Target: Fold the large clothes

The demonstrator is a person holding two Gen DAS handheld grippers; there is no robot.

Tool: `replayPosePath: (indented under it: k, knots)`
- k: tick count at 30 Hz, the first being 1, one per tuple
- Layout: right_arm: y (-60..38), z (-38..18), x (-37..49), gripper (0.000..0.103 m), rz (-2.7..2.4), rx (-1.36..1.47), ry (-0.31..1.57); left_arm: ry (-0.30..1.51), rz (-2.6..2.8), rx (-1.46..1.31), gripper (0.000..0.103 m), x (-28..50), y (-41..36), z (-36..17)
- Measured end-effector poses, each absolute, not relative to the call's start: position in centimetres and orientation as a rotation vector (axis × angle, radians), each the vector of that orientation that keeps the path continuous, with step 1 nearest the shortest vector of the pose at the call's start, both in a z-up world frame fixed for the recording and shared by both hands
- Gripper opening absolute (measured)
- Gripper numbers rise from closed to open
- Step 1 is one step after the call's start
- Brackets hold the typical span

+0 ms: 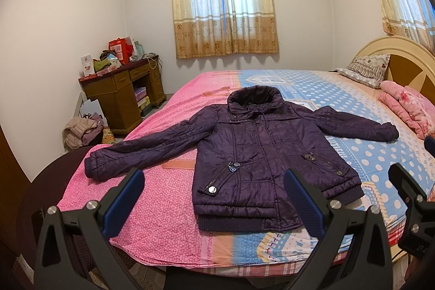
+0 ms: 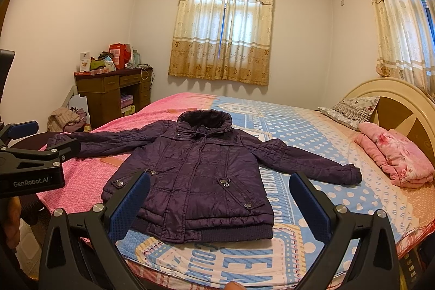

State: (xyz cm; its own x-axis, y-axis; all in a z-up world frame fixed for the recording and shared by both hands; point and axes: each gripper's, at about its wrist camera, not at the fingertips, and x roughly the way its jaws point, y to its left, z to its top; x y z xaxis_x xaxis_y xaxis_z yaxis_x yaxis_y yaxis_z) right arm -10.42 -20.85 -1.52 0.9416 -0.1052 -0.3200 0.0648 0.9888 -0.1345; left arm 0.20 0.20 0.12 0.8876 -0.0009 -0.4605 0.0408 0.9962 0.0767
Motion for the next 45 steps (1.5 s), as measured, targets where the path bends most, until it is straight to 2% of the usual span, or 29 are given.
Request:
replayPosePath:
  k: [16, 23, 33, 36, 45]
  knots:
    - [-20.1, -2.0, -10.1, 0.102, -0.006, -0.113, 0.337, 0.486, -0.018, 0.089, 0.103, 0.4, 0.5, -0.5]
    - [-22.9, -4.0, -7.7, 0.102, 0.113, -0.011, 0.390, 0.557, -0.067, 0.052, 0.103, 2.5, 0.8, -2.7]
    - [-35.7, -10.5, -1.5, 0.102, -0.062, 0.173, 0.555, 0.668, -0.070, 0.080, 0.103, 8.8, -0.9, -7.8]
    - [-41.5, -12.3, 0.0, 0.102, -0.138, 0.331, 0.594, 0.687, -0.077, 0.106, 0.103, 11.3, -2.1, -8.8]
    - [-55.5, -13.5, 3.2, 0.102, -0.341, 0.609, 0.539, 0.684, -0.102, 0.132, 0.103, 17.1, -4.3, -9.5]
